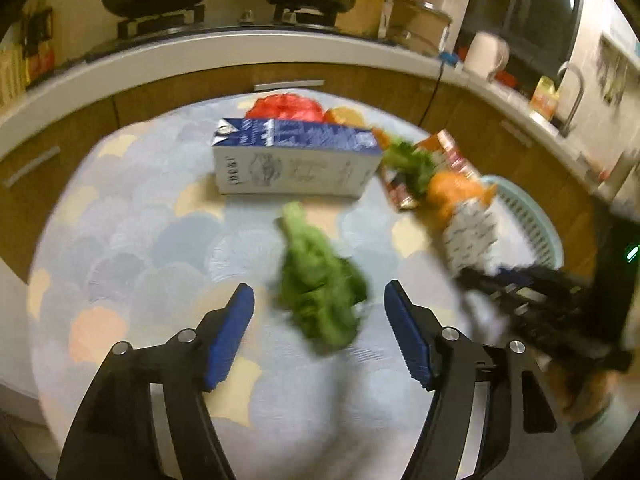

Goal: Collect trash
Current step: 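Grasp the white patterned napkin with the right gripper while the left grasps the green bok choy, then carry the napkin and bok choy over the blue basket and release both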

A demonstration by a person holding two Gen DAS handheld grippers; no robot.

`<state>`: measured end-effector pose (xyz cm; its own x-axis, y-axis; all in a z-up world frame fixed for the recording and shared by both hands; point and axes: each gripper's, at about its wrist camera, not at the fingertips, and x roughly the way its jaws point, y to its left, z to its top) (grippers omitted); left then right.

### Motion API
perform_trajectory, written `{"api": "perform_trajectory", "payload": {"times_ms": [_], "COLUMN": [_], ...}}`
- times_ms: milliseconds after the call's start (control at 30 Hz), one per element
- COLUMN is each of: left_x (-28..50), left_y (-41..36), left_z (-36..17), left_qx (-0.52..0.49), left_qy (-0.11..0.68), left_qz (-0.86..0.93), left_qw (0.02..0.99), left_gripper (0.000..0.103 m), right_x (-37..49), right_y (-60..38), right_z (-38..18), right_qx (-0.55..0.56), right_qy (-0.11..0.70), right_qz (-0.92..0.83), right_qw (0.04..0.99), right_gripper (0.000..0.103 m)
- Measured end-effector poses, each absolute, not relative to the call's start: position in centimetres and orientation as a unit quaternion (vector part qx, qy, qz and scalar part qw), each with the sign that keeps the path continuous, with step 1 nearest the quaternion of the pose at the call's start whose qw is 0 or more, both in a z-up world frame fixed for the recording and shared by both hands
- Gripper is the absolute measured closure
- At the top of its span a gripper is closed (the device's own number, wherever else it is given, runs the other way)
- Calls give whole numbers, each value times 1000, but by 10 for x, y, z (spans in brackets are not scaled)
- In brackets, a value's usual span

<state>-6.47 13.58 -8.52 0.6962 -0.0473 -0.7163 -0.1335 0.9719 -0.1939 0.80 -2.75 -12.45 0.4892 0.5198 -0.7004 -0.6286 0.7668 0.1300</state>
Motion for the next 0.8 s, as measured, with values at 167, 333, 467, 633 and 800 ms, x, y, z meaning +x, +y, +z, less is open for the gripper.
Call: {"api": "perform_trajectory", "payload": {"times_ms": [167,333,467,633,800], "left_x": [-31,-4,-2,-18,-15], "left_y": [130,116,105,92,58], "left_z": [-94,-110,-106,-73,-31], "left_qx": [-123,-61,-51,-85,-90], "left_qy": [425,458,452,388,336], "left_qz": [74,147,137,60,-24], "left_qw": [894,875,880,916,937], "left_gripper": [32,53,80,80,80], "right_x": [0,-3,-3,-1,9], "right_y": [-30,-37,-49,-73,-108], "right_z": [-121,-113,-94,-66,-46], "right_qx": [-77,-79,-77,-63,-32], "right_qy": [362,351,330,303,297], "right_qz": [334,335,329,316,294], "right_qw": [867,871,881,897,908], "right_gripper": [85,85,85,85,85]}}
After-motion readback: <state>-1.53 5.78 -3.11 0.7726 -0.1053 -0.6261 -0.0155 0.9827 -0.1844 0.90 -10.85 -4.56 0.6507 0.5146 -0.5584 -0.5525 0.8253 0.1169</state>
